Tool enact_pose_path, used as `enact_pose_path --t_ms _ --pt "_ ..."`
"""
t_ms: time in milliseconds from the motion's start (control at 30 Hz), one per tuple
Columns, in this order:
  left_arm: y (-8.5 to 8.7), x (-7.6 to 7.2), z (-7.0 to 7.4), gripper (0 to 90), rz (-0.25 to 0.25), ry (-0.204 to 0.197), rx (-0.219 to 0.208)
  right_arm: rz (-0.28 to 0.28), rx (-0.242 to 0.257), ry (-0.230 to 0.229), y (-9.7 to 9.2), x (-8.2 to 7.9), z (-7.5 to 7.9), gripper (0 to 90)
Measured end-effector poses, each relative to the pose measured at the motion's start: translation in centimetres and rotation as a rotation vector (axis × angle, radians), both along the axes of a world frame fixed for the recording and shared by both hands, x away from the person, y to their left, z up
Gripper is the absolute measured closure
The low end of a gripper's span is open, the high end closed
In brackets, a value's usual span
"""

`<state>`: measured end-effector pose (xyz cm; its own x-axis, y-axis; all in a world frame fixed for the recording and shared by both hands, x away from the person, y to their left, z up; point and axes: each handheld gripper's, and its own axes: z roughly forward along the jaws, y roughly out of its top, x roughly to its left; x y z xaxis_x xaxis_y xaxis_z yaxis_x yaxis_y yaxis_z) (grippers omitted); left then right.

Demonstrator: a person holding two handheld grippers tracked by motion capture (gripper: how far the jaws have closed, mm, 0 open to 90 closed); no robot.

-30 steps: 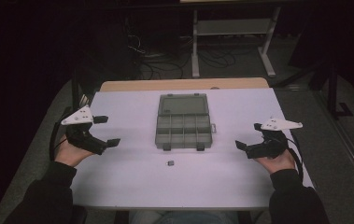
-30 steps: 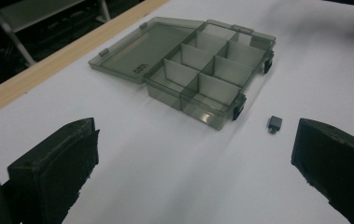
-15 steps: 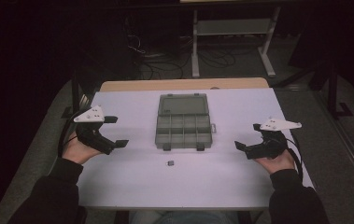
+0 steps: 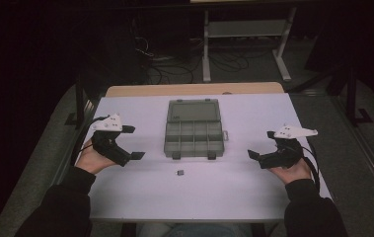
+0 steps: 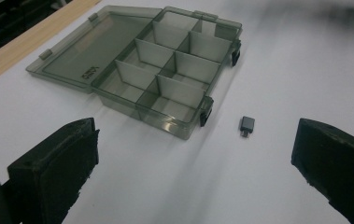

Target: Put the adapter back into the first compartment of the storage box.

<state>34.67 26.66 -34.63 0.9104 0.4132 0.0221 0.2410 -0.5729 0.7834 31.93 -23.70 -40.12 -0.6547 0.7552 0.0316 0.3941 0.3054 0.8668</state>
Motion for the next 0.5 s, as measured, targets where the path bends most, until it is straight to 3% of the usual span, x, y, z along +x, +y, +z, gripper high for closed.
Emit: enact_pose_path --t_ms 500 --pt "-3.3 -0.2 -0.6 0.4 -0.099 0.011 0.039 0.005 -0.009 0.003 0.2 0.0 0.0 0.0"
